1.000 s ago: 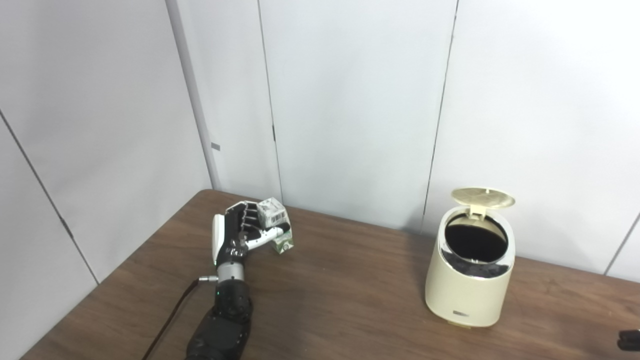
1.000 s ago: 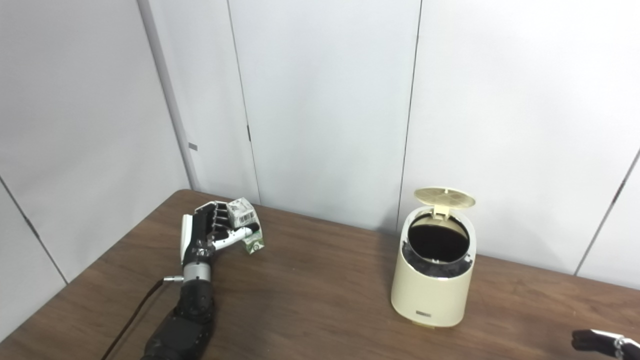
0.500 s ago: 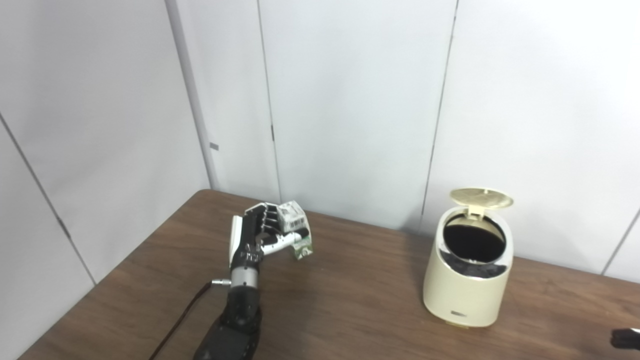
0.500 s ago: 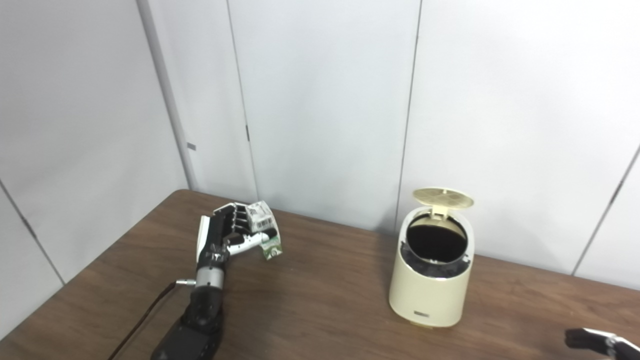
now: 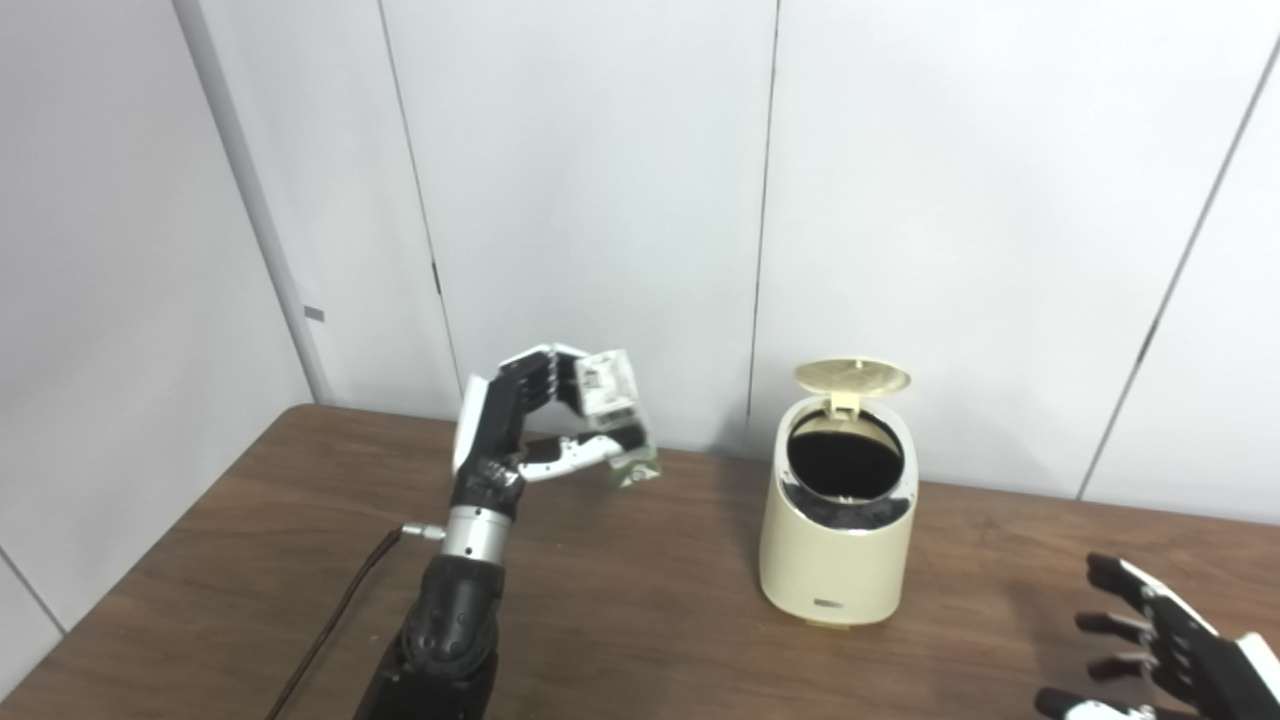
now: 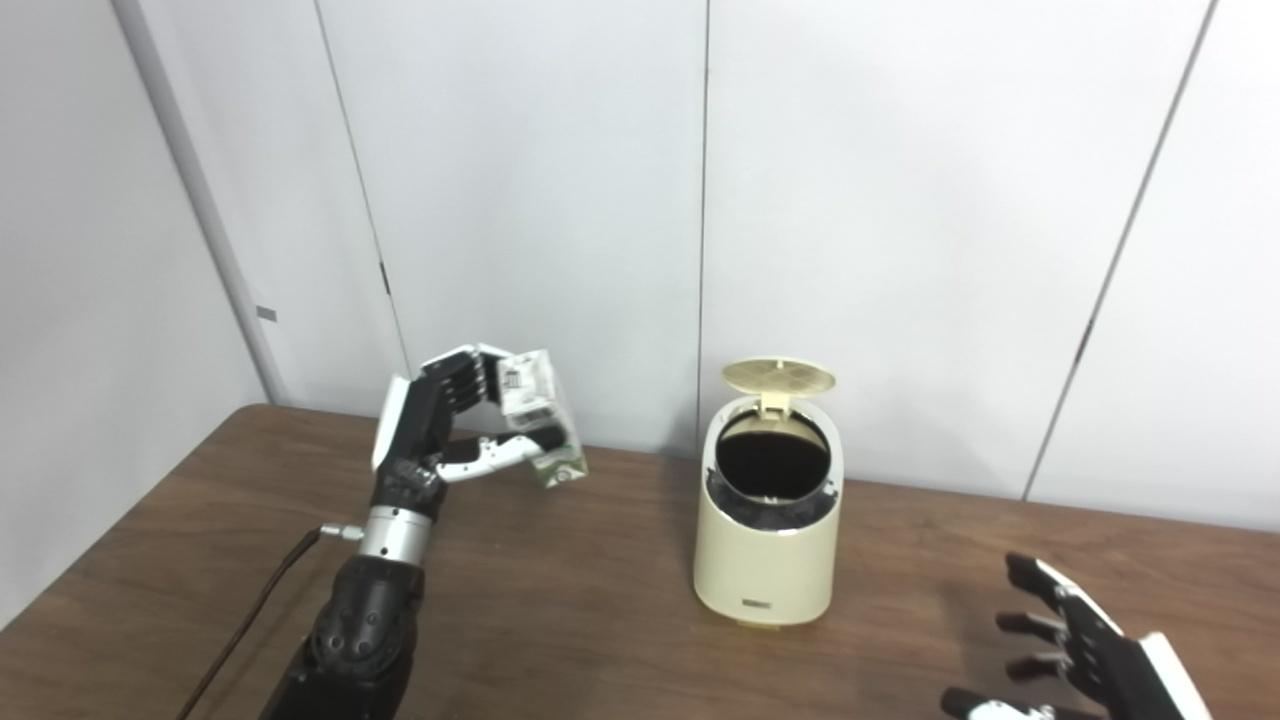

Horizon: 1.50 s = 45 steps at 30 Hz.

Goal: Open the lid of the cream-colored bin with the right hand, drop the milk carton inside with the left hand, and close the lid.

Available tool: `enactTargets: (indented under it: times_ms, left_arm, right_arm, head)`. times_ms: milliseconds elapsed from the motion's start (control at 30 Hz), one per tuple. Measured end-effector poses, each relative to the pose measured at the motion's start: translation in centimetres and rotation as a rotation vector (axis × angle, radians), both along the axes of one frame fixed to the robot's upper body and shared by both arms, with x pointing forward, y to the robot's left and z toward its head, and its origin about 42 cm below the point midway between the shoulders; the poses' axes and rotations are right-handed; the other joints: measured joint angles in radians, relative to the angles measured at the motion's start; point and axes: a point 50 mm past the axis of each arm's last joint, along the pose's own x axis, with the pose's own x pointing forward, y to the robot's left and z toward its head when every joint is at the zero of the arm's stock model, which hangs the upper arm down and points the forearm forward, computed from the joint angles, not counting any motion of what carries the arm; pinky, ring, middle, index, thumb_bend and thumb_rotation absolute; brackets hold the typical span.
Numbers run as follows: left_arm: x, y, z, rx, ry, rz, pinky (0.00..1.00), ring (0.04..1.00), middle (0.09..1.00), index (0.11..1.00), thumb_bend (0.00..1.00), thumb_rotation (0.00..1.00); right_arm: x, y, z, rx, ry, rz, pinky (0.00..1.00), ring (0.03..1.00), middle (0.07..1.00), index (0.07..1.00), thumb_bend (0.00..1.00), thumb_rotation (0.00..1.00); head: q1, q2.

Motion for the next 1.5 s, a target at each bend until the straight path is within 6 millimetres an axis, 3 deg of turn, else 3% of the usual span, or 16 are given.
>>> enactTargets:
  times_ms: [100, 333, 600, 1200, 1500]
  left_arm:
    - [0.5, -1.3, 0.9, 0.005, -0.019, -0.045, 0.41, 0.437, 0.497, 0.512, 0.50, 0.00]
    - [1.2, -5.1, 3.1, -0.022, -0.075, -0.137, 0.41, 0.440, 0.490, 0.506, 0.50, 0.00]
    - [1.8, -9.0, 3.1, -0.043, -0.062, -0.222, 0.40, 0.437, 0.490, 0.515, 0.50, 0.00]
    - [3.2, -12.3, 2.3, -0.042, -0.036, -0.307, 0.41, 0.437, 0.490, 0.512, 0.50, 0.00]
    - [4.1, -12.5, 1.4, -0.009, 0.012, -0.331, 0.43, 0.443, 0.491, 0.510, 0.50, 0.00]
  right_arm:
    - [0.1, 0.6, 0.1, 0.020, -0.003, 0.006, 0.72, 0.828, 0.941, 0.933, 0.69, 0.01]
    - [0.2, 1.0, 0.3, 0.029, -0.027, 0.016, 0.69, 0.822, 0.943, 0.931, 0.68, 0.00]
    - [0.3, 0.9, 0.1, 0.014, -0.039, 0.006, 0.72, 0.830, 0.938, 0.931, 0.69, 0.02]
    - [0.1, 0.8, -0.1, -0.002, -0.072, 0.008, 0.69, 0.828, 0.965, 0.932, 0.69, 0.08]
    - [0.2, 0.9, -0.7, -0.010, -0.062, -0.002, 0.69, 0.826, 0.957, 0.930, 0.70, 0.13]
  head:
    - [-0.025, -0.002]
    - [-0.060, -0.005]
    - [-0.101, -0.006]
    - [-0.169, -0.002]
    - [-0.190, 0.000]
